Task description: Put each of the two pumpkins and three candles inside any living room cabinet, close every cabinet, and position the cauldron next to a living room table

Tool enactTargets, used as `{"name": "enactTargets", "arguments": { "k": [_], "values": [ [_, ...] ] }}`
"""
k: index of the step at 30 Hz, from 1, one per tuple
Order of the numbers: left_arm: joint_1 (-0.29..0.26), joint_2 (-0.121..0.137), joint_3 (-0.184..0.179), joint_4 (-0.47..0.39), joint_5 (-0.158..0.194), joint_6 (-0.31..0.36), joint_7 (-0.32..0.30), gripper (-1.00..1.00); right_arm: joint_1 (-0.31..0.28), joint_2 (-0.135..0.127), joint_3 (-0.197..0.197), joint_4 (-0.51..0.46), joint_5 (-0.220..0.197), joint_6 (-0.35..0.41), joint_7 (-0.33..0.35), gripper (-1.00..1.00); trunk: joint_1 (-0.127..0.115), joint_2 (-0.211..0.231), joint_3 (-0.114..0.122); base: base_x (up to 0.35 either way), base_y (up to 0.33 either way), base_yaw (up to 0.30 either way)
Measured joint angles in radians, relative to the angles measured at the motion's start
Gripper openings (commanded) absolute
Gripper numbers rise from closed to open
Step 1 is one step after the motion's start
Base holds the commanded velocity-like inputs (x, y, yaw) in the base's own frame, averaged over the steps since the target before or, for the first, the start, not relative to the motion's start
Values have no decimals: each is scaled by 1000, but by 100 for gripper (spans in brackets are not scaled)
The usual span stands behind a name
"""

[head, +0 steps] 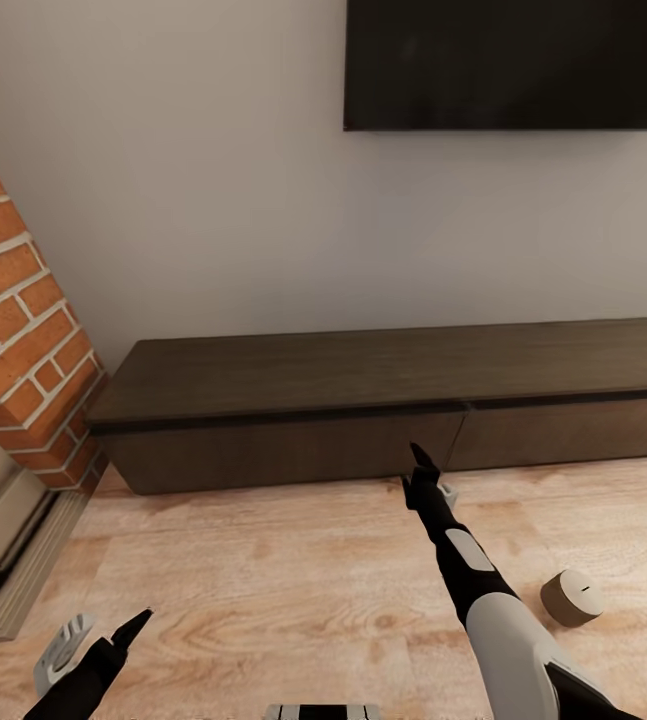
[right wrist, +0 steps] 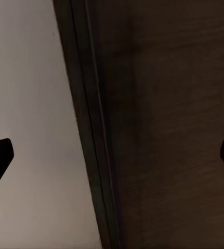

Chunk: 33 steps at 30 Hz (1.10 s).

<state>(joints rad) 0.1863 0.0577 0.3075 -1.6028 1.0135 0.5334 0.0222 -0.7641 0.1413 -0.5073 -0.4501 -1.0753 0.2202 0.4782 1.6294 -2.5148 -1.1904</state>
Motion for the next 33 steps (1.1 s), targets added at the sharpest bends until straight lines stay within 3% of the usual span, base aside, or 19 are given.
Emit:
{"name": "enactTargets", "arguments": {
  "k": [11,16,23,33],
  "values": [
    [1,1,1,11,-4,0,-27,100,0,-10,-13,8,-14,2,5,100,1,-1,-8,0,0,0],
    [5,1,-1,25,-9,-3,-47,100,0,-41,-26,9,-33,5,49,100,1,-1,-8,31,0,0],
    [8,-9,-1,37,-81,-5,-56,100,1,-85,-32,12,-107,11,95,100,0,-1,-8,238,0,0],
    [8,-10,0,39,-106,-5,-59,100,1,-100,-32,30,-137,11,103,100,0,-1,-8,285,0,0]
  ]
}}
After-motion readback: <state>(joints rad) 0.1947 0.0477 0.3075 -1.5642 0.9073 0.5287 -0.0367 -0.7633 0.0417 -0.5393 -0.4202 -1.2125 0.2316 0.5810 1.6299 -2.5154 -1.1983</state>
